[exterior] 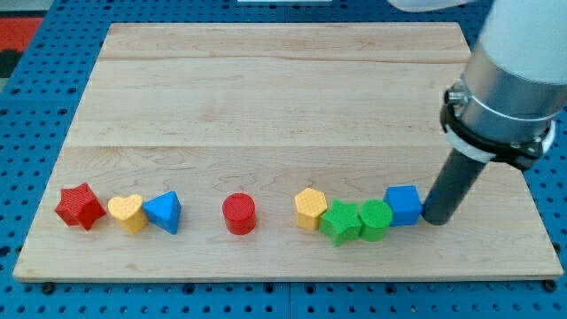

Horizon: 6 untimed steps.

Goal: Move the blue cube to the top of the yellow hexagon

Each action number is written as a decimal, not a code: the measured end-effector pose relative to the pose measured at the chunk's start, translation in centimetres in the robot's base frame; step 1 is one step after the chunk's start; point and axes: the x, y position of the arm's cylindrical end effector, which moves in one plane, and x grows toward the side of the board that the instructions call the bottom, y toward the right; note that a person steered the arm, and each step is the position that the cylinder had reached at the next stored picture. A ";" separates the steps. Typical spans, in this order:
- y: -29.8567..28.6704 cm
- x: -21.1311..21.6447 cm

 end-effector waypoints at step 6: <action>-11.0 -9.2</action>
